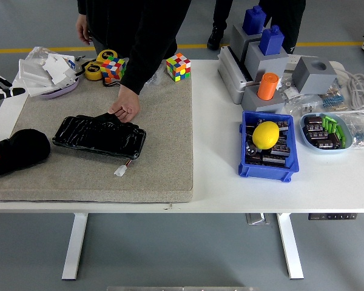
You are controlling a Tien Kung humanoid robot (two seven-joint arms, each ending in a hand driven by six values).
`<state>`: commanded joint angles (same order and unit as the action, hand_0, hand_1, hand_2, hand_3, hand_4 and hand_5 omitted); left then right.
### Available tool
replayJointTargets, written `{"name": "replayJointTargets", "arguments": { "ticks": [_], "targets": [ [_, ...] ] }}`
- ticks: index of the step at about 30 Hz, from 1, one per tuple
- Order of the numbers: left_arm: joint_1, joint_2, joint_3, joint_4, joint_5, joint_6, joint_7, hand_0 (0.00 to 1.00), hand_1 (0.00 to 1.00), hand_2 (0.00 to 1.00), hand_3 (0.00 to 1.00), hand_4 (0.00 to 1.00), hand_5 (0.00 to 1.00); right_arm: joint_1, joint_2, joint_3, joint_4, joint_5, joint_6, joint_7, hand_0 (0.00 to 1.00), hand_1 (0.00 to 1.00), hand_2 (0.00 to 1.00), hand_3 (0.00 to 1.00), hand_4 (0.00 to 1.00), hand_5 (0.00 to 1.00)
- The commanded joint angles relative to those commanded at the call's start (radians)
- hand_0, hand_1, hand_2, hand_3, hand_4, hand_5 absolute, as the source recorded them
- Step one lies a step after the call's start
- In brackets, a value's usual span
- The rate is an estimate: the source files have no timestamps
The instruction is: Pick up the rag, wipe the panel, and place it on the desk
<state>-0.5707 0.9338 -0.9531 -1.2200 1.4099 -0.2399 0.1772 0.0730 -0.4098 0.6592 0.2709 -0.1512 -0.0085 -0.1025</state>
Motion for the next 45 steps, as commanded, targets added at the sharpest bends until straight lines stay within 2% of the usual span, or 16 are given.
{"name": "replayJointTargets", "arguments": {
  "ticks": [28,45],
  "targets": [
    [-0.014,0.009,0.023,0.003,-0.005,-0.003,-0.003,0.635,0.717,0.743,0.795,0.998,0.907,-0.004,0.001,-0.003,-0.002,0.007,-0.001,0.001,0.723,0.689,0.683,0.585,0.998,0.506],
    [-0.020,0.008,0.012,0.012,-0.007,-0.005,-0.006,0.637,0.718,0.743,0.795,0.998,0.895,0.000,0.002,0.004,-0.003,0.012,0.000,0.002,0.723,0.688,0.683,0.585,0.998,0.506]
  ]
}}
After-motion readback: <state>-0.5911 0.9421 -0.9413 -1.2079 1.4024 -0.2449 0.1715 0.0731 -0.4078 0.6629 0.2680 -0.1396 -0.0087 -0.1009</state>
